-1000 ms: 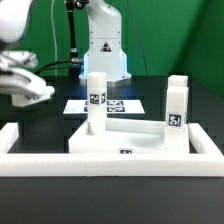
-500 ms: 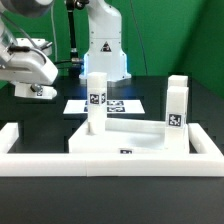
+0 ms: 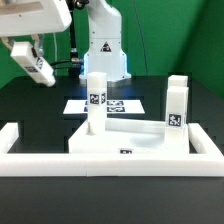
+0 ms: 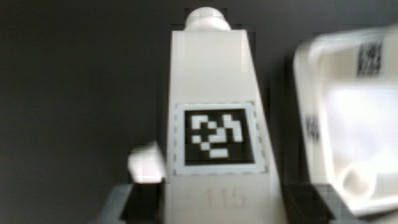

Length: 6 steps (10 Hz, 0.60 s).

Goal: Assemble desk

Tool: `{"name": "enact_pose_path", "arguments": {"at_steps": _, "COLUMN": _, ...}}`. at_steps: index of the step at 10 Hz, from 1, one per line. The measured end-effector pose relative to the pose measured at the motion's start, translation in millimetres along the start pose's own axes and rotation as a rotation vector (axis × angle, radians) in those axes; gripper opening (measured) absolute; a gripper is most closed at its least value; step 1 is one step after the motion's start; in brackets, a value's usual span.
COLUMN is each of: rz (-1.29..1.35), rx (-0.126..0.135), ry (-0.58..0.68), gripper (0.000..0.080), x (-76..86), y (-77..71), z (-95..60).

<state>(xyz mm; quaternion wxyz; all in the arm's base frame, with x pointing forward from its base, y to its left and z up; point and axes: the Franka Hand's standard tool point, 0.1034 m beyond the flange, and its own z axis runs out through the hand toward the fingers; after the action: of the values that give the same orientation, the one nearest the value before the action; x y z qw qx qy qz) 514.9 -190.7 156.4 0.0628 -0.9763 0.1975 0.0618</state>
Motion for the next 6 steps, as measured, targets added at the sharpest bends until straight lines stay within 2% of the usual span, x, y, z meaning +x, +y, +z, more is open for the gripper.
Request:
{"name": "enact_pose_path", "arguments": {"at_steps": 1, "rz": 0.002, "rx": -0.002, "ry": 0.04, "gripper": 0.029, "x": -6.2, "y": 1.1, "z": 4.0}}
{"name": "enact_pose_path", "arguments": {"at_steps": 2, "rz": -0.001, "rx": -0.012, "ry": 0.084, "gripper": 0.029, "x": -1.6, "y": 0.7, "z": 1.9}}
{"name": "enact_pose_path", "arguments": {"at_steps": 3, "rz": -0.022, "rx": -0.033, "ry": 0.178, "gripper": 0.029, "x": 17.1, "y": -10.6, "z": -9.9}}
{"name": "enact_pose_path", "arguments": {"at_steps": 4, "rz": -0.036, "rx": -0.029, "ry": 0.225, "gripper": 0.029, "x": 27.2, "y": -29.3, "z": -23.0}}
{"name": "enact_pose_path", "arguments": {"at_steps": 5, "rz": -0.03, "rx": -0.04, "ry": 0.314, "gripper": 0.029, "x": 41.4, "y": -45.1, "z": -35.3}}
{"name": "enact_pose_path", "arguments": {"at_steps": 6, "rz": -0.027, "rx": -0.047, "ry": 0.392, "gripper": 0.029, "x": 52.1, "y": -68.0, "z": -45.3}}
